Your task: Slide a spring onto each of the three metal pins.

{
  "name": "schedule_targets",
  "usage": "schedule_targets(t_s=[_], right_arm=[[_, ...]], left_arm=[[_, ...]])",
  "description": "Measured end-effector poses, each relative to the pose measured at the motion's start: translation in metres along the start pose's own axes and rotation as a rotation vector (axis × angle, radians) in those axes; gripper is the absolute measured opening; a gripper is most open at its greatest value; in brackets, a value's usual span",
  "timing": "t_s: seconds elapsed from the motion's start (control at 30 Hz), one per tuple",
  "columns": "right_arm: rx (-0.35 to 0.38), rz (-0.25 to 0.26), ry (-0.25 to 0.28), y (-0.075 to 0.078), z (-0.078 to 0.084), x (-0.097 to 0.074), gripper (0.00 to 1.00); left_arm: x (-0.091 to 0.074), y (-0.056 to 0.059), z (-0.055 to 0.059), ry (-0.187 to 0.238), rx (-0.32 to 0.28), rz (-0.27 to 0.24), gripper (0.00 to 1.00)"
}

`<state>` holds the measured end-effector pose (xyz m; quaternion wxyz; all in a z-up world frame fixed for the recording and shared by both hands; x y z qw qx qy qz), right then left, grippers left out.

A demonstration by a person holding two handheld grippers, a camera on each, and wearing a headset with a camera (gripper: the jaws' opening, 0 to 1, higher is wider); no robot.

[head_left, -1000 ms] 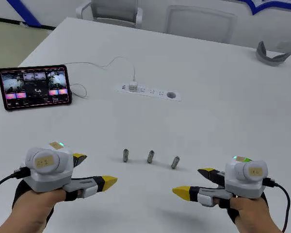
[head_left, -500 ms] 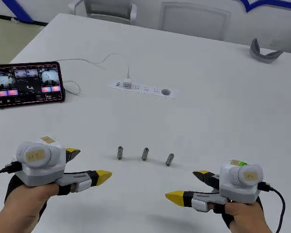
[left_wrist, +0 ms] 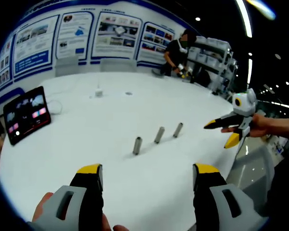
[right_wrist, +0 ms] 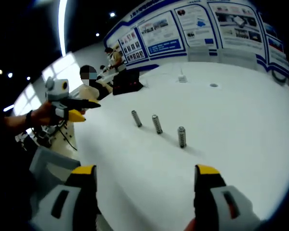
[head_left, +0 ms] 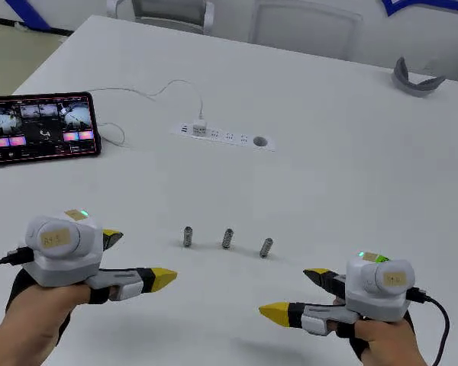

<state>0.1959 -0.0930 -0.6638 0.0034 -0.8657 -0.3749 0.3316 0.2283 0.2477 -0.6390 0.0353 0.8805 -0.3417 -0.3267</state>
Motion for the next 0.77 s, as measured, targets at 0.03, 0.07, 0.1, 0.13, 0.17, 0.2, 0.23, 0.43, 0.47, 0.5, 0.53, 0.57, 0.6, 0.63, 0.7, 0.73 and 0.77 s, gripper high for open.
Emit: schedule_targets(t_s=[0.03,0.07,0.1,0.13,0.17,0.2,0.23,0.43,0.47,0.5,0.53,0.57,0.6,0.63,0.7,0.73,0.77], right_arm=[[0.0,0.0,0.003,0.0001,-0.0004,-0.0002,0.85],[0.001,0.001,0.006,0.0003,-0.0009,-0.0003,0.85],[0.0,0.002,0.006,0.0004,-0.0011,-0.0003,0.85],[0.0,0.002,0.008,0.0005,-0.0013,-0.0003,0.85],[-0.001,0.002,0.008,0.0004,-0.0015,-0.0002,0.85],[-0.002,0.003,0.009,0.0004,-0.0016,-0.0001,0.86],[-0.001,0.003,0.01,0.0005,-0.0016,0.0,0.86],[0.006,0.003,0.012,0.0004,-0.0007,-0.0004,0.86],[0.007,0.005,0.013,0.0006,-0.0006,-0.0008,0.86],[0.008,0.005,0.014,0.0006,-0.0006,-0.0012,0.87],[0.009,0.005,0.014,0.0007,-0.0005,-0.0014,0.87],[0.009,0.005,0.014,0.0009,-0.0002,-0.0017,0.87],[0.009,0.006,0.013,0.0011,0.0,-0.002,0.87],[0.008,0.007,0.013,0.0018,0.0003,-0.002,0.87],[0.009,0.008,0.016,0.0026,0.0007,-0.0022,0.87],[0.011,0.009,0.016,0.003,0.0008,-0.0024,0.87],[0.011,0.009,0.017,0.003,0.0008,-0.0025,0.87]], left_arm=[[-0.0001,0.0003,-0.0003,0.001,-0.001,0.003,0.77],[-0.0006,0.0016,-0.0014,0.006,-0.006,0.015,0.77],[-0.0008,0.0021,-0.0018,0.006,-0.009,0.021,0.76],[-0.001,0.0031,-0.0028,0.005,-0.008,0.024,0.75],[-0.0009,0.0036,-0.003,0.001,-0.008,0.03,0.76],[-0.0011,0.0049,-0.0036,0.0,-0.006,0.039,0.75],[-0.0012,0.0052,-0.004,0.0,-0.005,0.039,0.75],[-0.0023,0.0066,-0.0052,-0.008,-0.001,0.051,0.73],[-0.0027,0.0066,-0.0054,-0.006,0.002,0.053,0.73],[-0.003,0.0066,-0.0056,-0.005,0.004,0.052,0.73],[-0.0031,0.0062,-0.0055,-0.005,0.004,0.05,0.74],[-0.0035,0.0065,-0.0052,-0.009,0.003,0.056,0.74],[-0.0037,0.0062,-0.0052,-0.007,0.004,0.053,0.74],[-0.0041,0.0061,-0.005,-0.007,0.009,0.052,0.74],[-0.0046,0.006,-0.005,-0.005,0.009,0.053,0.75],[-0.0048,0.0055,-0.0047,-0.006,0.009,0.053,0.75],[-0.005,0.0055,-0.0046,-0.006,0.008,0.054,0.74]])
Point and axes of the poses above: the centre of the closed fingertips' face, and the gripper's own axes: x roughly forward along the fingers, y roughly to its right, z roughly out of its underside, the point moved 10 cm from there along -x, roughly backward along the fingers, and after that the axes turned 4 degrees about -x, right-handed, at the moved point
